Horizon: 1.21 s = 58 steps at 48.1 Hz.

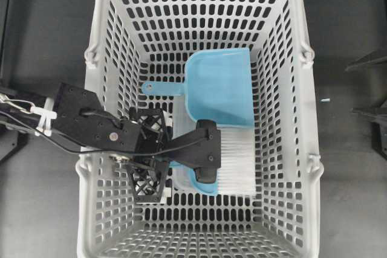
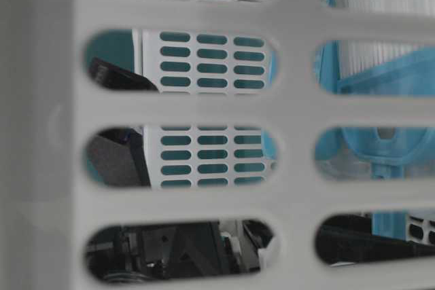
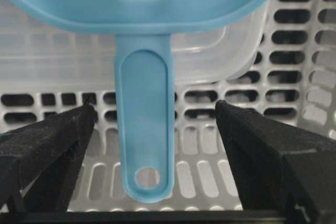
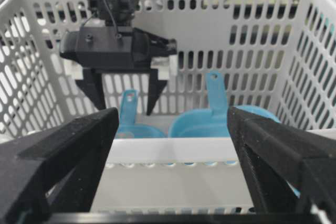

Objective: Pick up the hand brush from the shopping basket with the left arm.
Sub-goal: 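Close the left gripper on the brush handle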

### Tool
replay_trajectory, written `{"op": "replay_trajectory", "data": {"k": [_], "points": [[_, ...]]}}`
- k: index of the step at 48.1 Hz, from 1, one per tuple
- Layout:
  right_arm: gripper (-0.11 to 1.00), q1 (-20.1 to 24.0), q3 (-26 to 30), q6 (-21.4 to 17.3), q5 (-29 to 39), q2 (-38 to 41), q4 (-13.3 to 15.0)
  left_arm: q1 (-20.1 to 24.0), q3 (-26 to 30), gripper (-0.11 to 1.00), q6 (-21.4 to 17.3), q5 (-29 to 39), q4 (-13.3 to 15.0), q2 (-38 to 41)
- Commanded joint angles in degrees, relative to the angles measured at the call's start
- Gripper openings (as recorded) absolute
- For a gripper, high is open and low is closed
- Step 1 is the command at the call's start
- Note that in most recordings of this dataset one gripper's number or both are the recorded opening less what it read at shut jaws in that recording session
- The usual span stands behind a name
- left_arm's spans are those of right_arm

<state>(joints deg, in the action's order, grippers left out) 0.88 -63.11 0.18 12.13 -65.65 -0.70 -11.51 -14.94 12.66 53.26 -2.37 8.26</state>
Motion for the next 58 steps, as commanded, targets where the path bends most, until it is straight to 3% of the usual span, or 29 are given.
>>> {"op": "replay_trajectory", "data": {"k": [1,15,48,53,58], "points": [[0.79,0.1,0.4,-0.1,-0.7,0.3,-0.2,0.3,-0.2,0.90,-0.2,-0.4,-0.2,-0.8],[0.79,0.1,-0.1,-0.1,-1.7,0.4,-0.3,1.0,-3.4,0.90,0.1,-7.1,-0.2,0.2],[0.79,0.1,-0.6,-0.7,-1.8,0.3,-0.3,1.3,-5.9,0.88,-0.4,-11.3,-0.2,1.2],[0.79,0.1,-0.7,-0.8,-1.8,0.4,-0.3,1.3,-6.1,0.81,-0.4,-11.3,-0.2,1.2],[0.79,0.1,-0.6,-0.8,-1.8,0.3,-0.3,1.1,-6.2,0.56,-0.4,-11.3,-0.2,1.1]]}}
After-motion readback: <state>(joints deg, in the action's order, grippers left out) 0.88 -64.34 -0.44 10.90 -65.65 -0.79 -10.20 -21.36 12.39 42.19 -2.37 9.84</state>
